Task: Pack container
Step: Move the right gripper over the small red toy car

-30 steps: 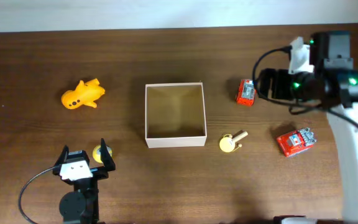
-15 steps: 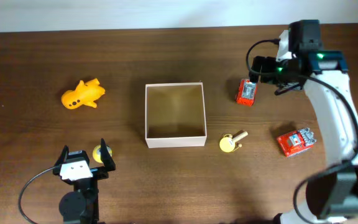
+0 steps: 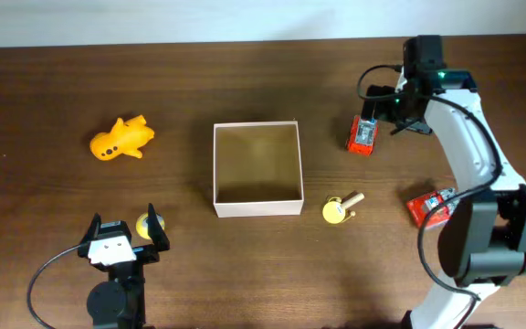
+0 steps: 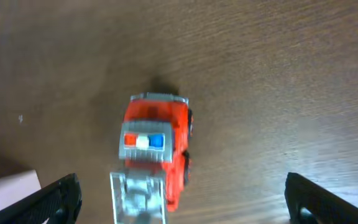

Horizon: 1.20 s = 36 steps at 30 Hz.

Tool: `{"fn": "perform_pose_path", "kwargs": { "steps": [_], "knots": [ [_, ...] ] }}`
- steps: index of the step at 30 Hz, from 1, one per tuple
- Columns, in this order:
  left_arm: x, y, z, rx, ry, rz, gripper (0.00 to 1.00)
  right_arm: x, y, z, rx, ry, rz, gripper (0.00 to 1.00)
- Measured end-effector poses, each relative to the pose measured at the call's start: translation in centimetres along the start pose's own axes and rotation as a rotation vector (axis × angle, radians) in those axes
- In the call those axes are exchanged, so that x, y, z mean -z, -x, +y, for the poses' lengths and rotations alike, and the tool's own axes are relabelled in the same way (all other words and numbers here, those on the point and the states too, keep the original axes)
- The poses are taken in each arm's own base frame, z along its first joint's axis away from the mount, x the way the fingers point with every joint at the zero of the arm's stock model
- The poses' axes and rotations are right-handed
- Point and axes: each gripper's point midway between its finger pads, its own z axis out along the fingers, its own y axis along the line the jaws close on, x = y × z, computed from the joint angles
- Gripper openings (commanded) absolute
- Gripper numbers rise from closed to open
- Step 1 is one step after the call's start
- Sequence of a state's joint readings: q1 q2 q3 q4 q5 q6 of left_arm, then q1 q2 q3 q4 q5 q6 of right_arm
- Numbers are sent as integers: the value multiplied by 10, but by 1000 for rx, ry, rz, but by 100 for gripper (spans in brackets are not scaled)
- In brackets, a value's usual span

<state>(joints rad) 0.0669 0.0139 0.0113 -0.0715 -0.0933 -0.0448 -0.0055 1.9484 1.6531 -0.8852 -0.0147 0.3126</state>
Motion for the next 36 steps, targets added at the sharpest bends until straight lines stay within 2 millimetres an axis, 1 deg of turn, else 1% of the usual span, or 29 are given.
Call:
{"fn": "perform_pose_path", "kwargs": {
  "steps": [3,6,8,12,14,16,20,27,32,36],
  "knots": [
    [0,0,0,0,0,0,99,-3,6,4,-41,11,-25,98],
    [0,0,0,0,0,0,99,-3,8,15,-43,34,-36,99],
    [0,0,0,0,0,0,99,-3,4,25,-31,44,-33,99],
    [0,0,0,0,0,0,99,-9,-7,53,20,68,-19,99],
    [0,0,0,0,0,0,99,-16,-15,63,44,71,1,99],
    [0,0,0,0,0,0,99,-26,-23,69,60,66,26,99],
    [0,0,0,0,0,0,99,-36,-26,63,51,50,47,99],
    [0,0,0,0,0,0,99,-37,-17,40,9,26,44,99],
    [0,0,0,0,0,0,99,-38,-8,30,21,20,21,99],
    [0,0,0,0,0,0,99,-37,-13,25,-4,7,45,99]
  ]
}}
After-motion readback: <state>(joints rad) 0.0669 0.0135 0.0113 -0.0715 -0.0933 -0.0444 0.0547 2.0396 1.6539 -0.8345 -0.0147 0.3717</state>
